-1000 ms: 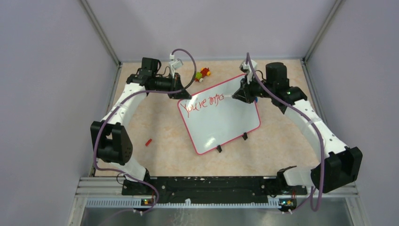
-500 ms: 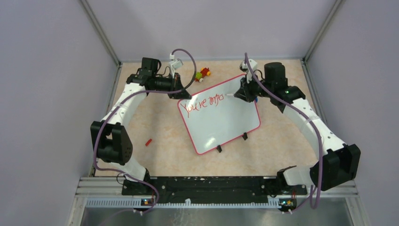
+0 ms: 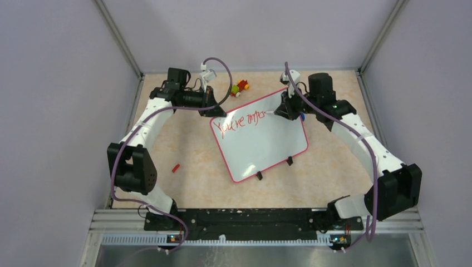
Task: Write a sentence on the whiteboard
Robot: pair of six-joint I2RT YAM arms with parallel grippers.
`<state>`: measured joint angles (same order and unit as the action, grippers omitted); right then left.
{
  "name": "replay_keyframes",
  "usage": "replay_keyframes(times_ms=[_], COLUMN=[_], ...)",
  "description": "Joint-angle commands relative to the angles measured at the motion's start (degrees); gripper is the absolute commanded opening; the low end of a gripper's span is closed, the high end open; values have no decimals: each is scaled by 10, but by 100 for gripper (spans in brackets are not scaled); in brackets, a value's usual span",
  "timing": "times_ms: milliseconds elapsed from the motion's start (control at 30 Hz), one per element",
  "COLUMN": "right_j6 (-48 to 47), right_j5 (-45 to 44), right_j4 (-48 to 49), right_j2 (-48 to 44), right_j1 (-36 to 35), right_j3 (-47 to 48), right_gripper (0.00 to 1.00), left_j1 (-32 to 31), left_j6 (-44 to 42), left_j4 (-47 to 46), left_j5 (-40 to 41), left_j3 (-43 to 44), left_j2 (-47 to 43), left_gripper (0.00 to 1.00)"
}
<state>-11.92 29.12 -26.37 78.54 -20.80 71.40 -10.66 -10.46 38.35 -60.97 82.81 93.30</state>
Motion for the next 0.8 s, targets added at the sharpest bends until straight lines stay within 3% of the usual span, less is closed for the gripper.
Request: replay_keyframes(times_ms=[0, 767], right_j6=[-4, -28], right_j5=[-6, -35], right_j4=[24, -6], right_j2=[5, -32], right_j1=[-6, -6], right_j3=[34, -19], right_gripper=[0, 0], left_j1=[-11, -11], left_j6=[-12, -9], left_j4=[10, 9], left_j5=[-13, -12], left_j3=[11, 15], left_j2=[7, 10], left_gripper=[0, 0])
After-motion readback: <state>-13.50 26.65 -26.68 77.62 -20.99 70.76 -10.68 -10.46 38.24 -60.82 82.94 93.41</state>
